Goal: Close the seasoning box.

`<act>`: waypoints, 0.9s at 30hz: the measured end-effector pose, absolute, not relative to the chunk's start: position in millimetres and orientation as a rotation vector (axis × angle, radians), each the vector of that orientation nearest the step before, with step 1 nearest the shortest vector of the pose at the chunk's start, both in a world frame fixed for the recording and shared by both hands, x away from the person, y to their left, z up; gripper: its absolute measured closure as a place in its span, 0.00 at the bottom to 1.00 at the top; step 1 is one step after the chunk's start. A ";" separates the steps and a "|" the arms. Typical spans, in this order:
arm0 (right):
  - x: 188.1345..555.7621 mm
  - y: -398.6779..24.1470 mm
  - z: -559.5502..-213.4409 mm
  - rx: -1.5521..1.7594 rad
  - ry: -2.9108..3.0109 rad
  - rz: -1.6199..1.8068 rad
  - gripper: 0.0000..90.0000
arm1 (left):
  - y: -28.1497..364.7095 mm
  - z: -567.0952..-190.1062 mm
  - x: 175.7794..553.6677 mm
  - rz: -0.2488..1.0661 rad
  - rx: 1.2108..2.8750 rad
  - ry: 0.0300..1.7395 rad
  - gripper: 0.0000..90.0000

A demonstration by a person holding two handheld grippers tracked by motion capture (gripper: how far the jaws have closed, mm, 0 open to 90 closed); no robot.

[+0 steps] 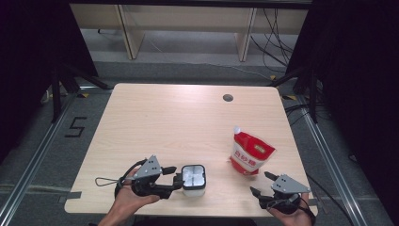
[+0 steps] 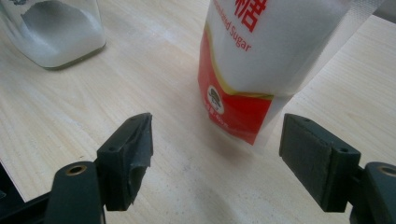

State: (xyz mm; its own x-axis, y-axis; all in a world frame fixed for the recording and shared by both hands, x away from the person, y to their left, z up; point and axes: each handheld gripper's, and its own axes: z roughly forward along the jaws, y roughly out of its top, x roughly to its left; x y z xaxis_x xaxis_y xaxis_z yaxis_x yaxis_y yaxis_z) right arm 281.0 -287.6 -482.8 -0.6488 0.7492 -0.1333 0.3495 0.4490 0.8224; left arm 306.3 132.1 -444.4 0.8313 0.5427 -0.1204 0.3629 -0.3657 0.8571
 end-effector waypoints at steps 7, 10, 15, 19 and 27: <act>281.0 -286.9 -482.8 0.920 2.232 1.112 0.29 | 146.9 -453.3 301.0 0.232 1.991 0.714 0.35; 281.1 -288.0 -481.5 0.897 2.210 1.101 0.29 | 151.6 -458.8 297.6 0.254 1.993 0.729 0.33; 279.0 -290.1 -478.9 0.915 2.185 1.103 0.28 | 161.6 -469.5 292.4 0.289 2.016 0.772 0.29; 274.7 -288.5 -478.6 0.934 2.189 1.110 0.27 | 168.7 -474.5 290.7 0.292 2.022 0.786 0.28; 268.0 -286.8 -478.9 0.922 2.202 1.122 0.26 | 173.1 -481.7 284.8 0.305 2.032 0.774 0.27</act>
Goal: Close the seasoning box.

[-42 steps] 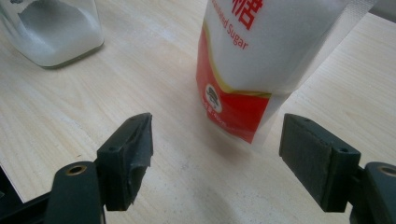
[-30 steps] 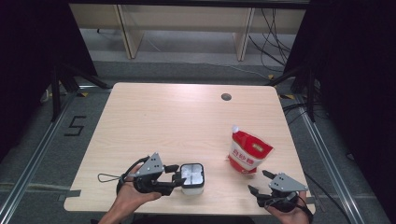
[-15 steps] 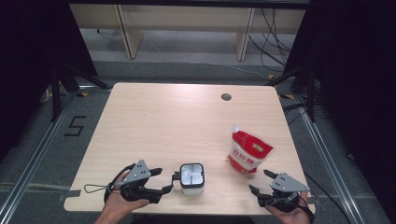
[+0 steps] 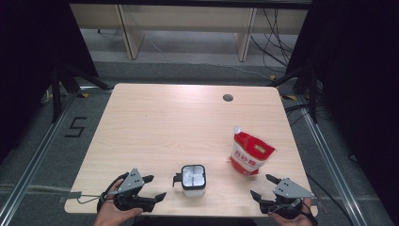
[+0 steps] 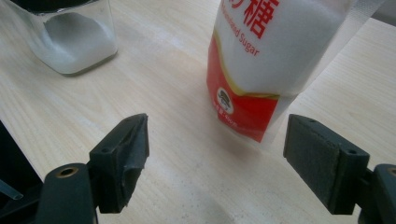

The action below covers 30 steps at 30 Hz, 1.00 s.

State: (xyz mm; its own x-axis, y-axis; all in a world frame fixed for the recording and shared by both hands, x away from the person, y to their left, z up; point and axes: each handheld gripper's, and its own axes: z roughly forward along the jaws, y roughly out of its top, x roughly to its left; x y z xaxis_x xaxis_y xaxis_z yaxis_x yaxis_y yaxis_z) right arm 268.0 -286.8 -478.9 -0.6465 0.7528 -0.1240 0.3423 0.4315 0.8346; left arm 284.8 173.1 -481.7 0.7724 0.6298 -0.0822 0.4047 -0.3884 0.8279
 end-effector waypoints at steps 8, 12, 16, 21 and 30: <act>267.6 -288.8 -482.5 0.945 2.235 1.111 0.23 | 173.4 -494.2 277.0 0.293 2.085 0.772 0.25; 266.0 -287.8 -483.9 0.971 2.257 1.114 0.22 | 173.8 -497.9 274.5 0.280 2.081 0.807 0.25; 265.2 -288.5 -484.8 0.965 2.268 1.110 0.22 | 177.1 -499.2 275.5 0.302 2.105 0.812 0.25; 263.0 -288.9 -485.1 0.966 2.260 1.100 0.21 | 178.0 -500.9 276.0 0.286 2.103 0.813 0.25; 258.1 -286.9 -486.9 0.971 2.293 1.096 0.21 | 177.0 -500.9 276.1 0.284 2.120 0.824 0.25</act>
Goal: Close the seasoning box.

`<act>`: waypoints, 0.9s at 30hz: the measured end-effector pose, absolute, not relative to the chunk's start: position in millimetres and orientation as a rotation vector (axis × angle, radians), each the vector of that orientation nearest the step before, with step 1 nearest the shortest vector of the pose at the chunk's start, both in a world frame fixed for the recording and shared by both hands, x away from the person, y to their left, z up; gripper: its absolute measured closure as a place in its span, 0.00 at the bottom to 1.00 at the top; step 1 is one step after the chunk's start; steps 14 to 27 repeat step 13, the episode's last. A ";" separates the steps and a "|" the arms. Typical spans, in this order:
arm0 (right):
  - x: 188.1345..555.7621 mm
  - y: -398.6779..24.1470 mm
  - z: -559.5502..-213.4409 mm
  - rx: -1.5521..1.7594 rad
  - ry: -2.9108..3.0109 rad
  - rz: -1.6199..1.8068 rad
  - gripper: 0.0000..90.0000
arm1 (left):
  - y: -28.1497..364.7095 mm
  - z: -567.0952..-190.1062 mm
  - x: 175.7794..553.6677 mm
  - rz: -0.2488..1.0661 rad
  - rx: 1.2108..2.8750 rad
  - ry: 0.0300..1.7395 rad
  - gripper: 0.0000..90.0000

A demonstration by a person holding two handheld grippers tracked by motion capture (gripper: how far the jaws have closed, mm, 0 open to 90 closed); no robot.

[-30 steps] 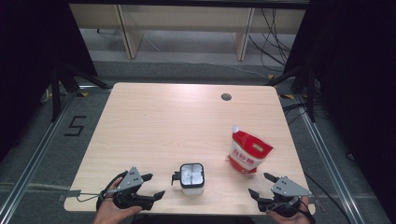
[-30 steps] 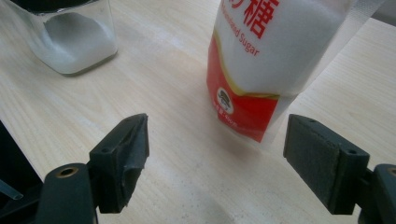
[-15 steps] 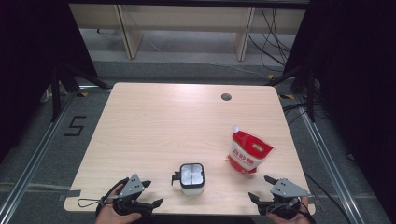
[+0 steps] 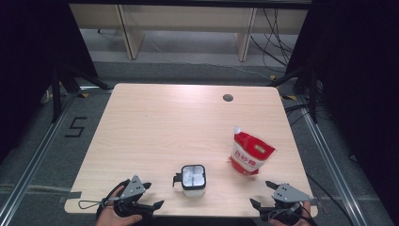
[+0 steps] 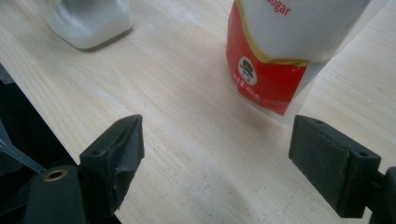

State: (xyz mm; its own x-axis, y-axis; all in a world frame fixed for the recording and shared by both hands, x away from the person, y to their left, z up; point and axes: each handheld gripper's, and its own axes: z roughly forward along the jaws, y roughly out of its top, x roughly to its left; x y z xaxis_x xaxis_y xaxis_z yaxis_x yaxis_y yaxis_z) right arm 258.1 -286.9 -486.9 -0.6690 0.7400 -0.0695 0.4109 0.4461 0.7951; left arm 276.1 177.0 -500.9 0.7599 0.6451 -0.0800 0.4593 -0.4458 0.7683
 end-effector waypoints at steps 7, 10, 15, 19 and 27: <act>259.9 -288.3 -489.0 0.961 2.297 1.084 0.21 | 177.8 -501.7 278.3 0.304 2.134 0.822 0.25; 260.0 -288.6 -489.4 0.968 2.302 1.078 0.21 | 178.2 -501.6 279.1 0.305 2.136 0.805 0.25; 260.1 -290.2 -489.7 0.998 2.311 1.072 0.20 | 179.1 -502.7 278.8 0.293 2.126 0.859 0.25; 260.1 -290.2 -489.7 0.998 2.311 1.072 0.20 | 179.1 -502.7 278.8 0.293 2.126 0.859 0.25; 260.1 -290.2 -489.7 0.998 2.311 1.072 0.20 | 179.1 -502.7 278.8 0.293 2.126 0.859 0.25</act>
